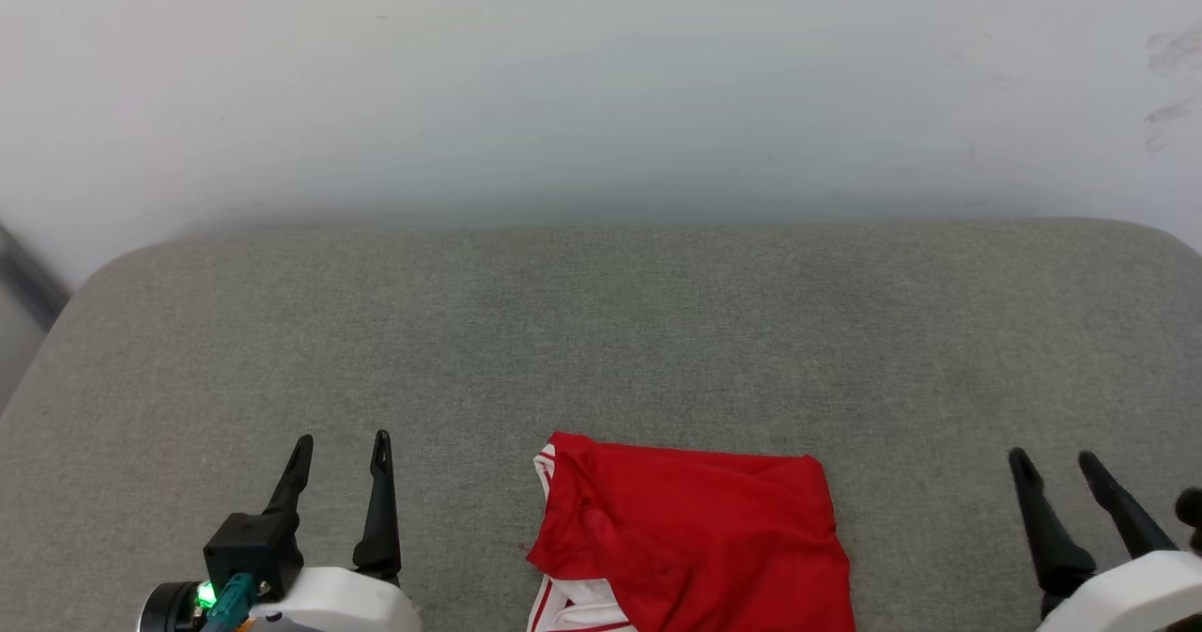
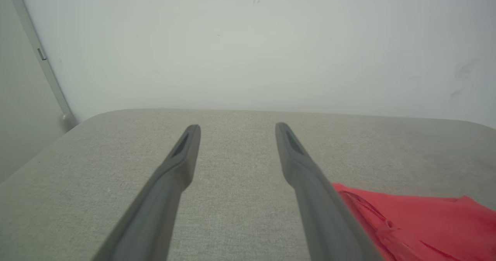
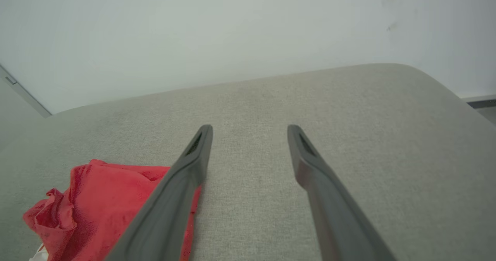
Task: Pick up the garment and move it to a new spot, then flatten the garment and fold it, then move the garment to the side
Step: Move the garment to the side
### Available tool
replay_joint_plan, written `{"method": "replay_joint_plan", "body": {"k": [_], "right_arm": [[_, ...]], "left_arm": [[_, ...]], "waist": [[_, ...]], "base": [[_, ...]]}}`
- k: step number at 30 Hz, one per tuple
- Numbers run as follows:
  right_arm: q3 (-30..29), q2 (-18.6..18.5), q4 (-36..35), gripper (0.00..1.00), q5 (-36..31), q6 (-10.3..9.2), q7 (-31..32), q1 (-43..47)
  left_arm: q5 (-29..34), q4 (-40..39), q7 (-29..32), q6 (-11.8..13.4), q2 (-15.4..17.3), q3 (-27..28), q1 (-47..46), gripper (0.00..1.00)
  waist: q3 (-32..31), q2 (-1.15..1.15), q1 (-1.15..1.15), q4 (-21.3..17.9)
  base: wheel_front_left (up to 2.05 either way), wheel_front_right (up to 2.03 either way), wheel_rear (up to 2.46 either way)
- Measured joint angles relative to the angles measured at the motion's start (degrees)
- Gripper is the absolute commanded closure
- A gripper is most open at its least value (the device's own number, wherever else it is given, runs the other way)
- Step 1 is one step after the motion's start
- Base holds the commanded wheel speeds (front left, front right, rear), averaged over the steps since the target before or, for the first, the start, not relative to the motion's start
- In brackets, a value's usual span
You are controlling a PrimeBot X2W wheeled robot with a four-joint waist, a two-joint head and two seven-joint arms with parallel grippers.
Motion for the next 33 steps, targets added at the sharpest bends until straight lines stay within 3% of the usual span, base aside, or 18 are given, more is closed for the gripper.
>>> {"method": "replay_joint_plan", "body": {"k": [5, 10, 13, 17, 22, 30, 31, 32, 33], "right_arm": [[-7.62, -2.70, 5.15, 0.00, 8.89, -0.02, 10.56, -1.08], [-12.44, -5.32, 13.17, 0.00, 16.63, -0.02, 25.07, -3.10], [-14.78, -4.52, 17.18, 0.00, 20.04, -0.02, 34.60, -4.99], [-14.91, -0.70, 19.06, 0.00, 21.60, -0.02, 43.58, -7.90], [-12.65, 2.98, 20.30, 0.00, 26.06, -0.02, 48.78, -10.84], [-8.22, 4.23, 23.06, 0.00, 31.14, 0.00, 49.22, -13.36], [-7.71, 4.22, 23.34, 0.54, 31.69, -0.01, 49.11, -13.62], [-7.16, 4.15, 23.43, 0.83, 32.14, -0.01, 48.81, -13.76], [-6.45, 3.93, 23.42, 1.00, 32.38, -0.01, 48.23, -13.80]], "left_arm": [[0.76, -0.60, -0.09, -0.34, -0.83, 1.35, -0.27, 0.00], [2.63, -1.96, -0.09, -1.27, -2.43, 2.86, -0.75, 0.00], [4.21, -2.75, -0.16, -2.10, -3.48, 3.64, -1.19, 0.00], [5.63, -2.80, -0.18, -3.68, -4.47, 4.48, -2.17, 0.00], [7.05, -2.16, -0.18, -5.09, -5.88, 5.41, -3.60, 0.00], [8.78, -0.76, -0.25, -7.06, -7.20, 6.47, -4.37, 0.00], [8.90, -0.62, -0.25, -7.27, -7.27, 6.57, -4.39, 0.00], [9.01, -0.51, -0.25, -7.49, -7.39, 6.67, -4.44, 0.00], [9.25, -0.38, -0.25, -7.59, -7.51, 6.76, -4.55, 0.00]], "waist": [[0.88, 0.00, 0.00, 1.27], [1.86, 0.00, 0.00, 3.34], [2.70, 0.00, 0.00, 4.70], [4.27, 0.00, 0.01, 6.41], [6.46, 0.00, 0.01, 8.36], [8.51, 0.00, 0.01, 10.44], [8.60, 0.00, 0.00, 10.53], [8.66, 0.00, 0.01, 10.58], [8.68, 0.00, 0.01, 10.59]], "base": [[0.00, 0.00, 0.00], [0.00, 0.00, 0.00], [0.00, 0.00, 0.00], [0.00, 0.00, 0.00], [0.00, 0.00, 0.00], [0.00, 0.00, 0.00], [0.00, 0.00, 0.00], [0.00, 0.00, 0.00], [0.00, 0.00, 0.00]]}}
